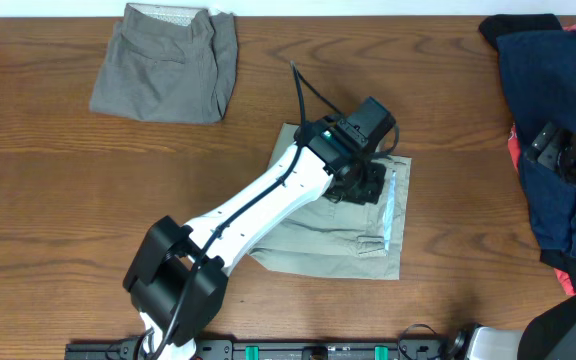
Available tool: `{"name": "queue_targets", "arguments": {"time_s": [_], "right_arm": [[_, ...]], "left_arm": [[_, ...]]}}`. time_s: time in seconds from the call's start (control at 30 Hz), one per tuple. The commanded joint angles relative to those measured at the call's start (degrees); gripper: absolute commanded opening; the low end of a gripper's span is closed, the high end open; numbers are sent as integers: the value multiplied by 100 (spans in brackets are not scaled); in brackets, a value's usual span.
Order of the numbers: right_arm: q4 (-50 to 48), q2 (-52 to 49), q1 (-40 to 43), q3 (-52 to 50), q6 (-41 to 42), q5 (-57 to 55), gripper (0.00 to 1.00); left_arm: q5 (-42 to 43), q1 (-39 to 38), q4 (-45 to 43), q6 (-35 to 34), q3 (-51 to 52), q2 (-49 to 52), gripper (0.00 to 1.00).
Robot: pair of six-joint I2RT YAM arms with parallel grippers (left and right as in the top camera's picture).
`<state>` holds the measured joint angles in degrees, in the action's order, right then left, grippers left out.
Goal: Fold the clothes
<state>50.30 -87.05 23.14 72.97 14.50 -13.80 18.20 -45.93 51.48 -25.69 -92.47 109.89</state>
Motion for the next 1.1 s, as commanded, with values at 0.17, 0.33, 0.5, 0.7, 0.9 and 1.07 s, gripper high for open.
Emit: {"name": "queue_targets", "arguments": {"time_s": [0.17,0.33,0.5,0.7,0.9,1.07], "right_arm": [[11,46,48,15,70,-76,99],[9,46,48,15,70,-76,99],[9,46,48,15,70,-76,99],[9,46,48,15,70,-76,99],[9,46,48,15,70,-76,99],[9,46,48,15,70,-76,99]], "left_arm": [[297,-153,-245,-420,730,208,6],[748,-365,-1049,-619,1191,212,6],[748,-527,-1659,-916,1541,232,6],[688,-527,-1803,-916,1641,407,6],[817,-538,-1799,-1014,1641,859,6],[1126,-579,-1867,-1019,1639,968,6]]}}
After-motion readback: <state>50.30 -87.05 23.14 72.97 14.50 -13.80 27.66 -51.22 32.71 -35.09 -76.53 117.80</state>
